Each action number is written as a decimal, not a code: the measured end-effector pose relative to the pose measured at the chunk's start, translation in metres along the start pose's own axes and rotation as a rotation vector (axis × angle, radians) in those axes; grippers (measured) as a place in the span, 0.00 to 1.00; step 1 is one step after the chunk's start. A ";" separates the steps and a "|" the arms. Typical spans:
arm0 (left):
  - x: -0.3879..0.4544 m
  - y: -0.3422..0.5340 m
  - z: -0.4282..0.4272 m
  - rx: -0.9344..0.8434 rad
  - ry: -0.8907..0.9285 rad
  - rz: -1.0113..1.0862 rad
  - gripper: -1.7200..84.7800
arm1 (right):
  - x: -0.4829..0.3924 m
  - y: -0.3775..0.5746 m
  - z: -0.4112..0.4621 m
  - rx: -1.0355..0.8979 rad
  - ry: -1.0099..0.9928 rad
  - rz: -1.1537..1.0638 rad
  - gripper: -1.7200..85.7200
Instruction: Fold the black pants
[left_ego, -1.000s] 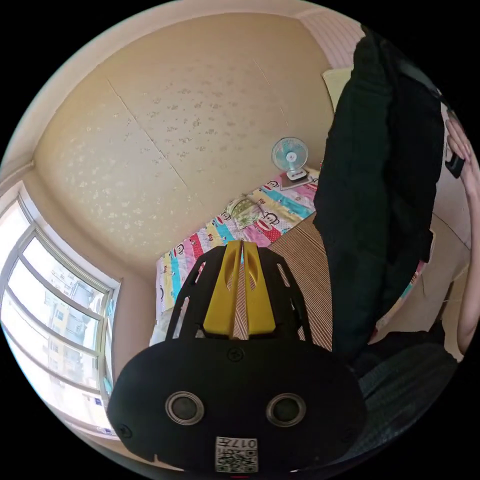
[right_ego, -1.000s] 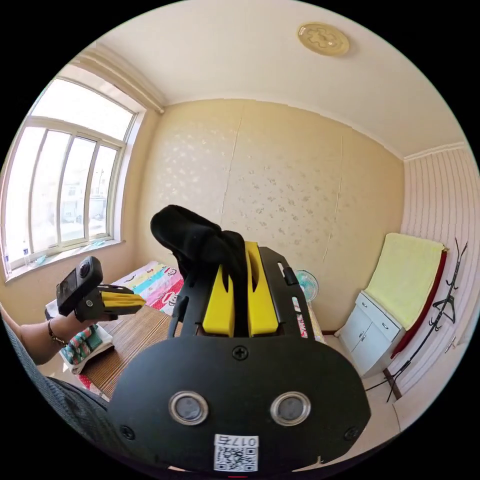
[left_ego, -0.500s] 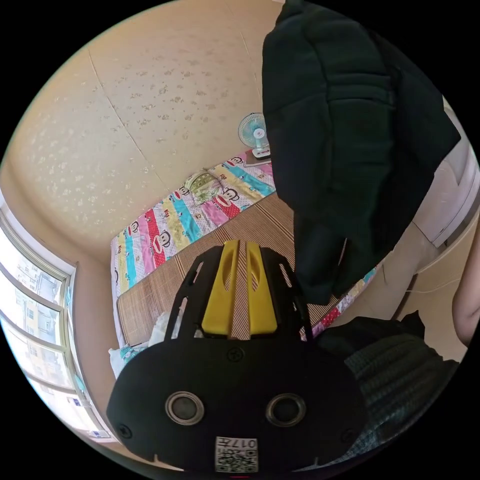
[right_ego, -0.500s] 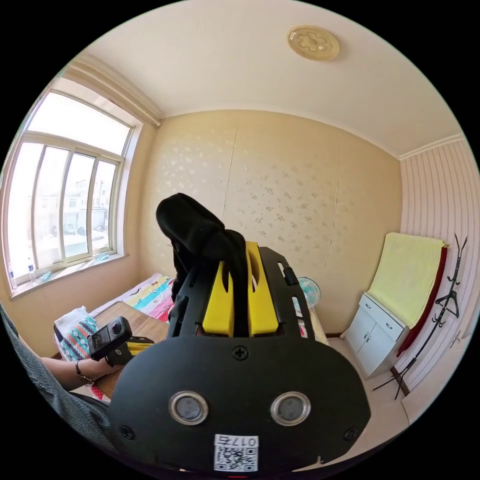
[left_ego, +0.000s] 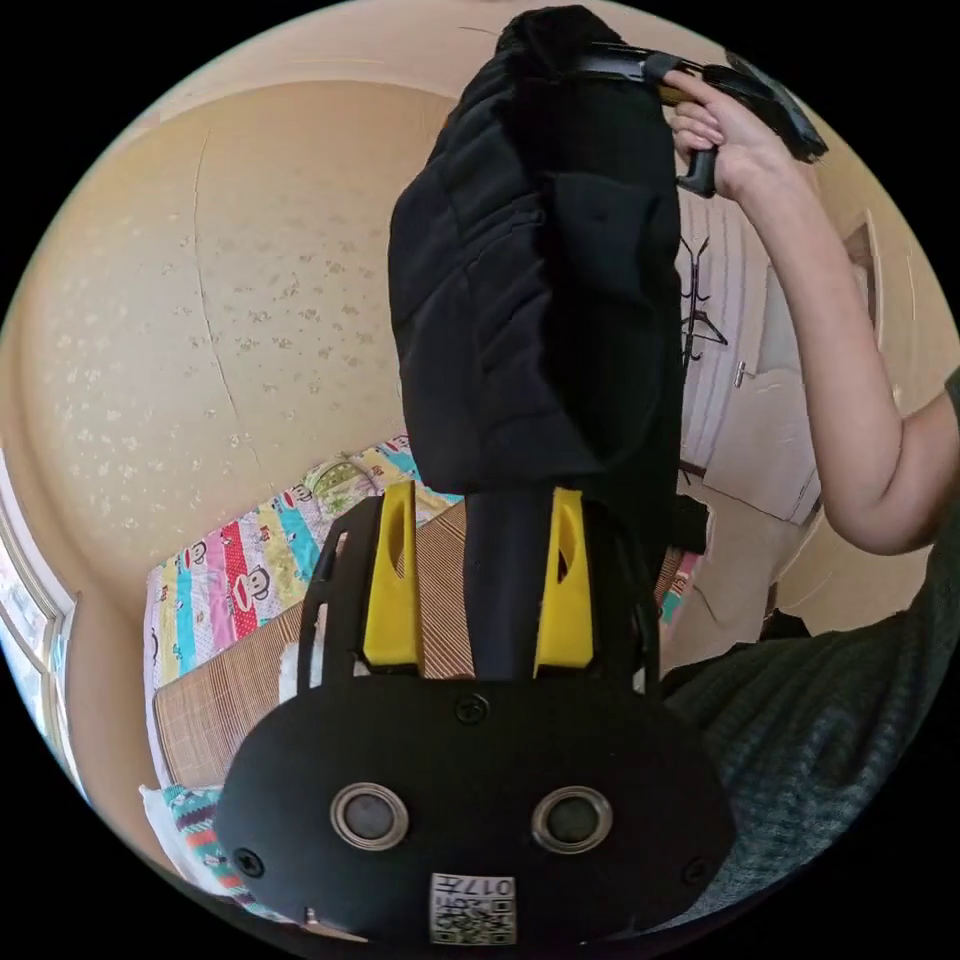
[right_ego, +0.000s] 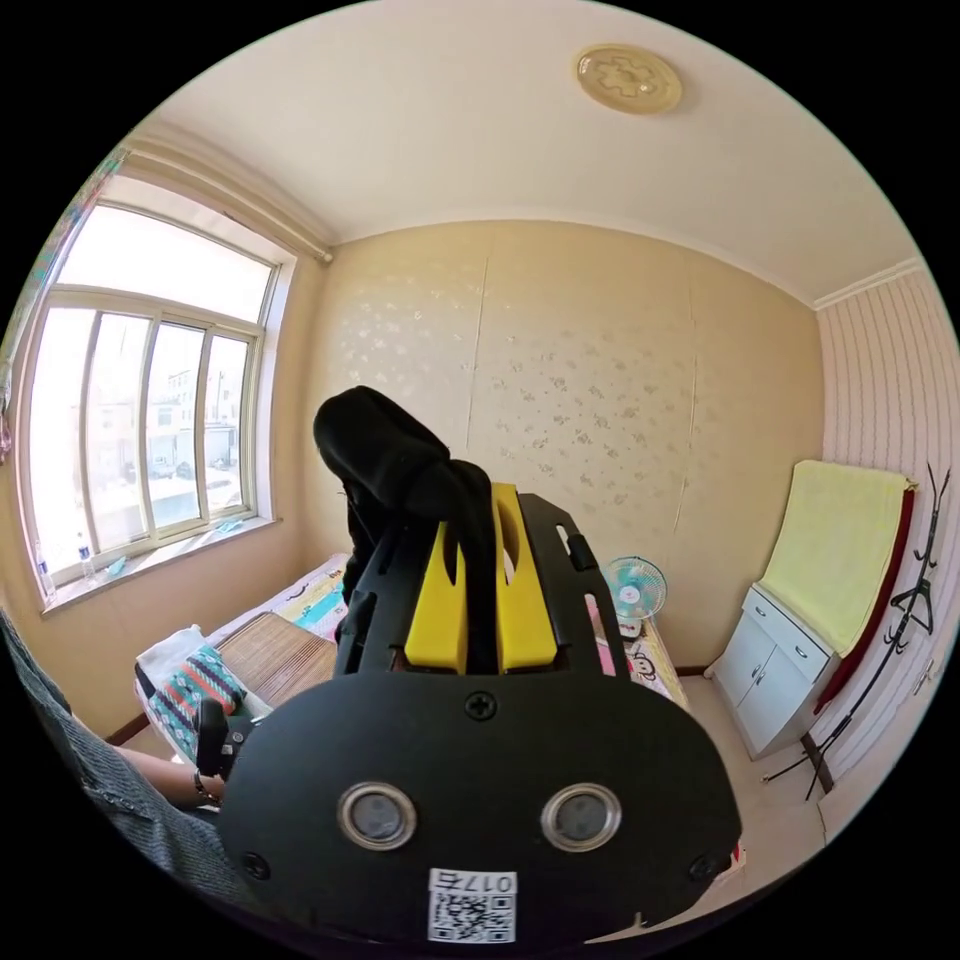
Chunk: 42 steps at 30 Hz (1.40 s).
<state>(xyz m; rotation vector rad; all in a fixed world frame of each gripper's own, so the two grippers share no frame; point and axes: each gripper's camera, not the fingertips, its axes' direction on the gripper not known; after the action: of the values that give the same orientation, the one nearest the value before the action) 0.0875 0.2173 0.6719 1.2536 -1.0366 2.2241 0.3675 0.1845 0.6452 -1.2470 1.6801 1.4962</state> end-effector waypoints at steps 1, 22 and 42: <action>0.000 -0.002 -0.003 0.016 0.003 0.000 0.23 | 0.000 -0.010 -0.004 0.004 -0.008 0.006 0.07; -0.211 -0.235 -0.344 0.672 0.248 -0.150 0.09 | 0.216 -0.189 -0.139 0.055 -0.592 -0.062 0.09; -0.639 -0.313 0.099 -0.220 -0.256 -0.737 0.13 | 0.514 -0.159 0.522 -0.605 -0.254 0.506 0.09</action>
<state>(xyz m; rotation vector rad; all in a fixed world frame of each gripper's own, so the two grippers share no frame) 0.6794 0.3637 0.2915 1.5263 -0.7075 1.3872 0.2124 0.5566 0.0135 -0.8635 1.4814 2.4866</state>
